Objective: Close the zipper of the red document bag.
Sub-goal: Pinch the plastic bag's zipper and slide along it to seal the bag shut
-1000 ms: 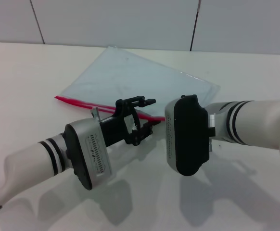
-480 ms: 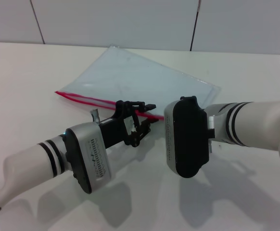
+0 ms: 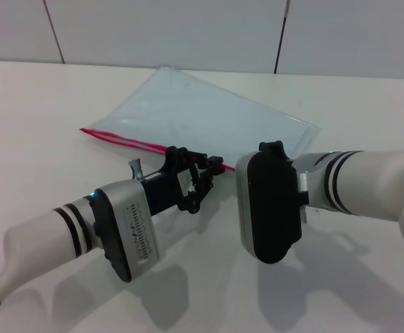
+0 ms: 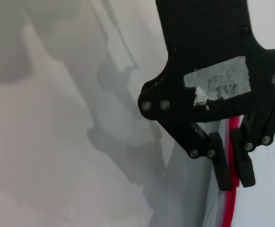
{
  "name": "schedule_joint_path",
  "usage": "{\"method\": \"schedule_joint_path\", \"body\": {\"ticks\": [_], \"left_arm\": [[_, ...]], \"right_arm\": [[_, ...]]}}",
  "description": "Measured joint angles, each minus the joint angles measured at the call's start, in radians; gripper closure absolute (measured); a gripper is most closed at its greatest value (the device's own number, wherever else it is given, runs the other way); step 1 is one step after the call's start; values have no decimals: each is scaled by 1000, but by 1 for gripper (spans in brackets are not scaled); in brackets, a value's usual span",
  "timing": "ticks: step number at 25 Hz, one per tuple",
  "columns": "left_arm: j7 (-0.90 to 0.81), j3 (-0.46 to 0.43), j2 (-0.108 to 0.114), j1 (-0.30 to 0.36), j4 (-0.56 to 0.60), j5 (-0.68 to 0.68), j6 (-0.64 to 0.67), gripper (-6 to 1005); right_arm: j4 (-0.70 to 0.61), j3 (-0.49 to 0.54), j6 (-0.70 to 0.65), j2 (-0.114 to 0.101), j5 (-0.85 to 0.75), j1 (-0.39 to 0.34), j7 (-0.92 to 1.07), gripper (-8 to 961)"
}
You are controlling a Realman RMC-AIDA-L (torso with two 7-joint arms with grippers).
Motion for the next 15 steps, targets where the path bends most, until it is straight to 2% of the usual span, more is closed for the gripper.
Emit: {"method": "schedule_joint_path", "body": {"ticks": [9,15], "left_arm": [[3,0,0,0,0,-1,-6,915],[3,0,0,5,0,-5,-7,916]], "right_arm": [[2,-8,3,0,-12,-2,0,904],[9,52,4,-2,-31,-17,7,904]]}}
